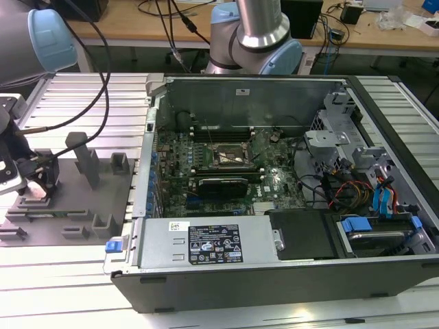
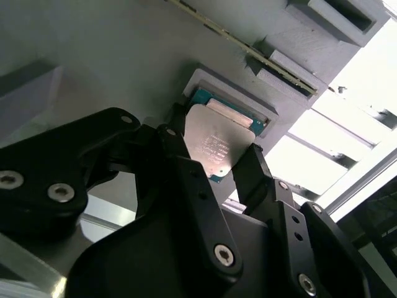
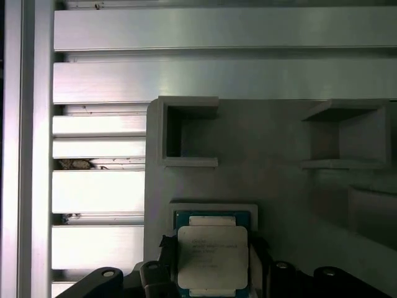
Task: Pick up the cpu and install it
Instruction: 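Pick up the cpu and move it towards the insertion slot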
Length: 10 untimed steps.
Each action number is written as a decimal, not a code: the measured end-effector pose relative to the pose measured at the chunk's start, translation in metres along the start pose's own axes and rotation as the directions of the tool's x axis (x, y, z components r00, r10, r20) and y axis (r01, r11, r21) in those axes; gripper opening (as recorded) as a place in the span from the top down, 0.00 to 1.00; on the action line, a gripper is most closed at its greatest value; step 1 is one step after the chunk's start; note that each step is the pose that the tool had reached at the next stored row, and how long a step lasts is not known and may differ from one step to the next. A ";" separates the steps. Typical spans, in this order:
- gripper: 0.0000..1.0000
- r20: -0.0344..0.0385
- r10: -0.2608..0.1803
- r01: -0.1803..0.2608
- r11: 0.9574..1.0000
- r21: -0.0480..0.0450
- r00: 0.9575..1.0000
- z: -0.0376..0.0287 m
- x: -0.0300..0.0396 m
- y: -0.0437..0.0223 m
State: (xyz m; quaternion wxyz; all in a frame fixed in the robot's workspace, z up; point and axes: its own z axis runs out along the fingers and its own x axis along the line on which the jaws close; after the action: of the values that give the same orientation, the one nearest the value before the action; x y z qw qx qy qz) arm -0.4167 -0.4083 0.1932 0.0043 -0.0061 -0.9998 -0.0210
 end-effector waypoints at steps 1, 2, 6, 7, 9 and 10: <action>0.45 0.000 0.000 0.000 1.000 0.000 1.000 0.0001 0.0001 0.0010; 0.45 0.000 0.000 0.000 1.000 0.000 1.000 0.0002 0.0000 0.0015; 0.45 0.000 0.000 0.000 1.000 0.001 1.000 -0.0053 0.0001 0.0018; 0.45 0.000 0.000 0.000 1.000 0.001 1.000 -0.0090 0.0001 0.0020; 0.45 0.000 0.000 0.000 1.000 0.001 1.000 -0.0142 0.0001 0.0022; 0.45 0.000 0.000 0.000 1.000 0.001 1.000 -0.0158 0.0002 0.0023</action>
State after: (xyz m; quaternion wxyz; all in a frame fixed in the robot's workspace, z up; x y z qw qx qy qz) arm -0.4167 -0.4066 0.2091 0.0043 -0.0061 -0.9998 -0.0204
